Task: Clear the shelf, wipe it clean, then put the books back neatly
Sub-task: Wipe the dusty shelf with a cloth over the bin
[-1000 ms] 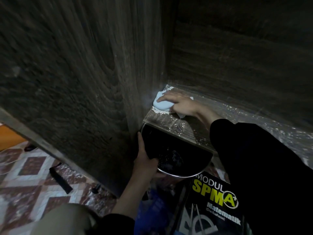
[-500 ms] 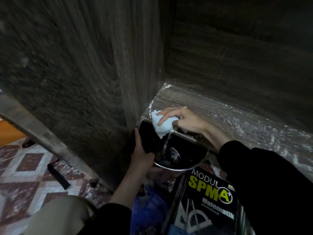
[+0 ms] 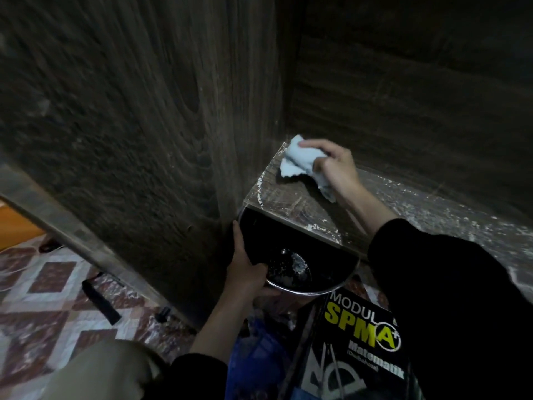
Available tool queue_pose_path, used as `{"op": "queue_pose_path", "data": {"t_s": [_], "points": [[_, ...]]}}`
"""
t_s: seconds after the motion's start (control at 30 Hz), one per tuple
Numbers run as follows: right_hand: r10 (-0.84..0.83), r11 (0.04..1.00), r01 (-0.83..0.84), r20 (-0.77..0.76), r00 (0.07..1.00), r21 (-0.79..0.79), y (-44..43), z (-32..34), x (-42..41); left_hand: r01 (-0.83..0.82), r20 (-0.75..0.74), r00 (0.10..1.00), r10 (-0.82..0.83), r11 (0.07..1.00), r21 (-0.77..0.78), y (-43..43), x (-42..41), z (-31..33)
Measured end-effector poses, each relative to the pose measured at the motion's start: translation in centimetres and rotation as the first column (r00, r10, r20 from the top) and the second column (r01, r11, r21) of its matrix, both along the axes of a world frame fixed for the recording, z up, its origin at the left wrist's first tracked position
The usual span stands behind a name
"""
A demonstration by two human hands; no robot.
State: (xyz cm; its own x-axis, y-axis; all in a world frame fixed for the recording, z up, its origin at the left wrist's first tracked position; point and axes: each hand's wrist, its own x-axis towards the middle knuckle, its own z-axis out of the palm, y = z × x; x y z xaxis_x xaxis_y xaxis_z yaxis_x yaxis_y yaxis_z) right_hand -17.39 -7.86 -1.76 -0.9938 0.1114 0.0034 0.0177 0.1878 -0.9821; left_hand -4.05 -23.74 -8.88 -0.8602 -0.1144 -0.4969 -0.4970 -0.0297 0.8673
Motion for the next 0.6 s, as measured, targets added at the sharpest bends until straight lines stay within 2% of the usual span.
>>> {"op": "queue_pose_path", "data": {"t_s": [0.1,0.17,0.27,0.37,0.5,0.6], "points": [[-0.074,0.977,0.077,-0.026,0.997,0.201,-0.7,-0.7,-3.6,0.015,-0.004,1.000,-0.015,1.000,-0.004,0.0,-0.1,0.2],[-0.010,0.926,0.008,0.003,1.000,0.378,-1.5,-1.0,-5.0,0.037,0.022,0.999,-0.038,0.999,0.040,-0.1,0.0,0.4],[0.090,0.805,-0.173,0.171,0.981,0.568,-2.5,-1.9,-6.0,0.061,0.022,0.998,-0.063,0.995,0.073,-0.2,0.1,0.4],[0.086,0.756,-0.233,0.259,0.962,0.612,-2.5,-1.6,-5.8,0.061,0.034,0.997,-0.064,0.995,0.077,-0.3,0.1,0.5],[0.166,0.760,-0.261,0.211,0.963,0.595,-2.4,-1.4,-4.3,0.038,0.026,0.999,-0.041,0.995,0.096,-0.2,0.1,0.4],[0.236,0.761,-0.280,0.152,0.960,0.585,-2.7,-2.0,-2.6,0.024,0.029,0.999,-0.026,0.998,0.053,-0.1,-0.1,-0.1]]}}
